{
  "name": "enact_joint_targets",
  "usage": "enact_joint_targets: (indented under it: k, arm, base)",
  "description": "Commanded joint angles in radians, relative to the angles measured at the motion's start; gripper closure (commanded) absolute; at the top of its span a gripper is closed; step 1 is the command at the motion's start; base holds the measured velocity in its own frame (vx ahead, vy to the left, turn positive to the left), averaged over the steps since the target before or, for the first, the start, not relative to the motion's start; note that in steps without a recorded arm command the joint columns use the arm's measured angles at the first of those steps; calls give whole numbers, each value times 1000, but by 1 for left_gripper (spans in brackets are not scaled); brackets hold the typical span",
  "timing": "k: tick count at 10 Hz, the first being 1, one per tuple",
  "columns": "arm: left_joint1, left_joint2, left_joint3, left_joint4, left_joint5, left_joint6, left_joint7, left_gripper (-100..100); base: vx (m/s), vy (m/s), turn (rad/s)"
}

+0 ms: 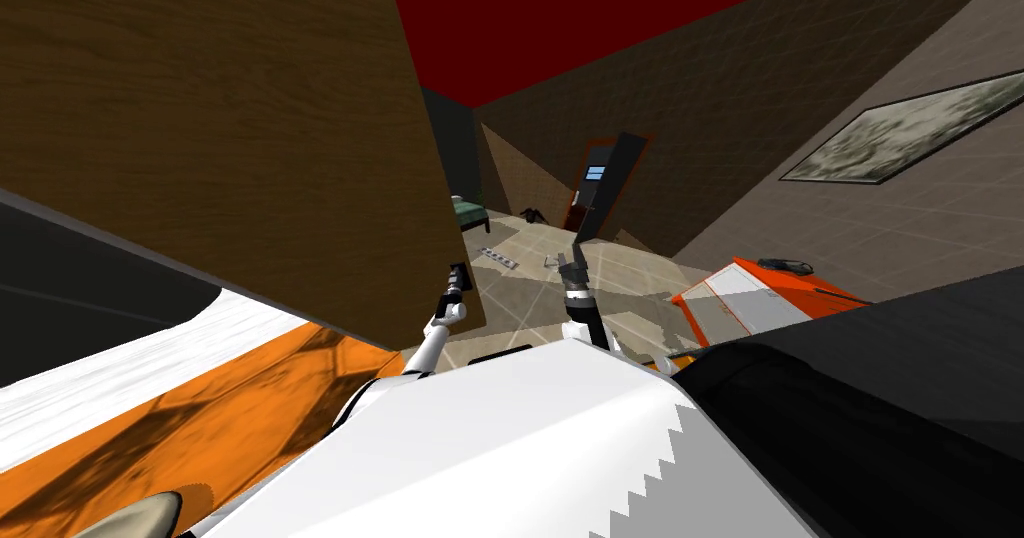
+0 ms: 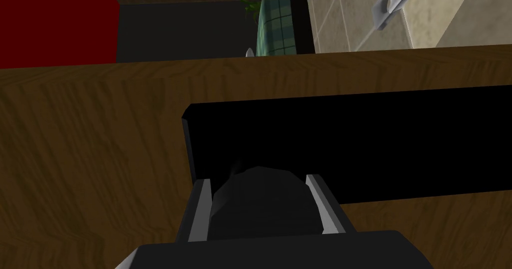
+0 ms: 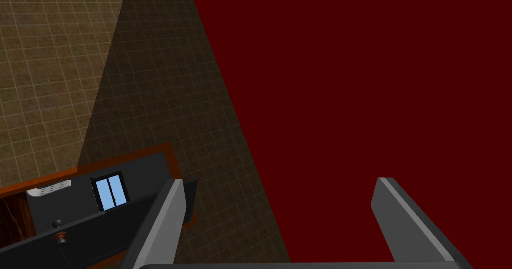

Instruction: Push the door open

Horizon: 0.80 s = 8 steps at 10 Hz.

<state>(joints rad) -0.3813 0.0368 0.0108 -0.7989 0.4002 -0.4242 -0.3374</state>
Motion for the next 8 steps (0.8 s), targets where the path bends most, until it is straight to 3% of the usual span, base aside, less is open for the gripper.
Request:
enact_joint_targets:
  k: [1, 4, 5, 6, 8]
  arm:
    - [-8, 11, 21, 3, 7, -10, -1, 100]
    - [-8, -2, 50, 5, 18, -12, -11, 100]
    - [-5, 1, 45, 4, 15, -8, -13, 100]
    - [-7, 16, 66, 6, 23, -13, -18, 100]
    - [-7, 29, 90, 8, 33, -15, -27, 100]
  base:
    - [213, -136, 76]
    - [173, -121, 81]
    - [85, -45, 40]
    - [162, -48, 48]
    - [243, -75, 70]
